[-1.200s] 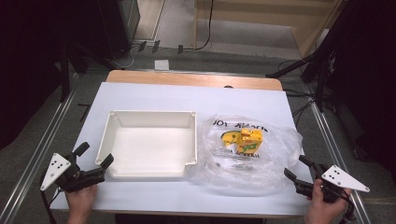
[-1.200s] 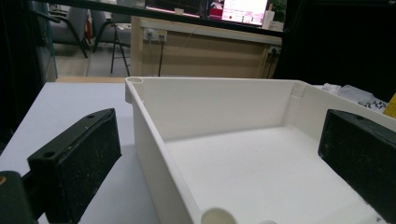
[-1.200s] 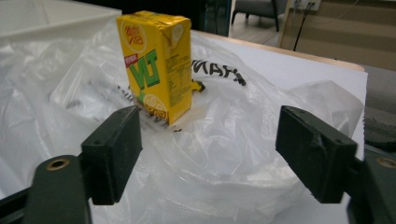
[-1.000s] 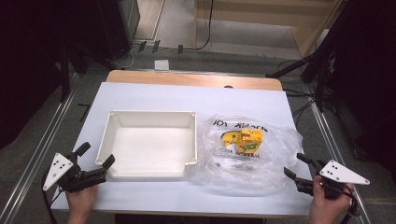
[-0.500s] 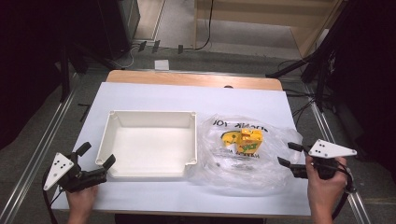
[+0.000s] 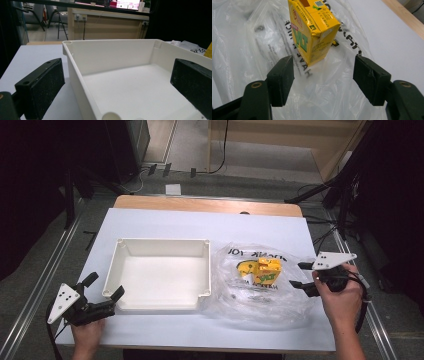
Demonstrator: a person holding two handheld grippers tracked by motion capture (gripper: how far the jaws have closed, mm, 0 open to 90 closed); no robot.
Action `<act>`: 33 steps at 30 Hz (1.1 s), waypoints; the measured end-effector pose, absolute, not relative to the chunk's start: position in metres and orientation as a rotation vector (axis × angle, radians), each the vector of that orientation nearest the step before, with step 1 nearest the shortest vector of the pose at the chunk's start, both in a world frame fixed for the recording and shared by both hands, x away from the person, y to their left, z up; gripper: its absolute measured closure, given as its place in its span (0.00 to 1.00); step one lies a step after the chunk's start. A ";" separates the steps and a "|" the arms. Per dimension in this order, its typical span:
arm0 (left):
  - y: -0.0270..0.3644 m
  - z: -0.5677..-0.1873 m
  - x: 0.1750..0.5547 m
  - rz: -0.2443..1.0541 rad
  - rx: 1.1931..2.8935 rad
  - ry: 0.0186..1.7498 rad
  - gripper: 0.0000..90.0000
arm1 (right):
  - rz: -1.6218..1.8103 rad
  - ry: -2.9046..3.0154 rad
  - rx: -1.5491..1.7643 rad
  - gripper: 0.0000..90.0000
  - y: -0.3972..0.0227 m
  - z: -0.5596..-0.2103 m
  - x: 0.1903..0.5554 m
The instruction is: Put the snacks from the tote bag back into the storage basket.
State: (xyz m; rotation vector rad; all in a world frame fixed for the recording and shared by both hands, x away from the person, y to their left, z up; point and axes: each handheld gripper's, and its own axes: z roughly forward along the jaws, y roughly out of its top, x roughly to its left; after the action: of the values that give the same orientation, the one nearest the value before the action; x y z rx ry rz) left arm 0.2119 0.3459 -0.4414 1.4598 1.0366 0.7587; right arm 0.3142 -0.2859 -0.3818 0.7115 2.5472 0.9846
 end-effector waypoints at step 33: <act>0.346 -0.441 0.212 0.754 1.457 1.032 0.00 | 0.520 2.870 0.307 0.39 -0.209 -0.368 0.377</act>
State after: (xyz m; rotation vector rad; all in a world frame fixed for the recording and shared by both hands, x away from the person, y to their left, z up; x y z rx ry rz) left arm 0.2123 0.3463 -0.4411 1.4566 1.0324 0.7538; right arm 0.3769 -0.2090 -0.3677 0.3069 2.8697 0.5200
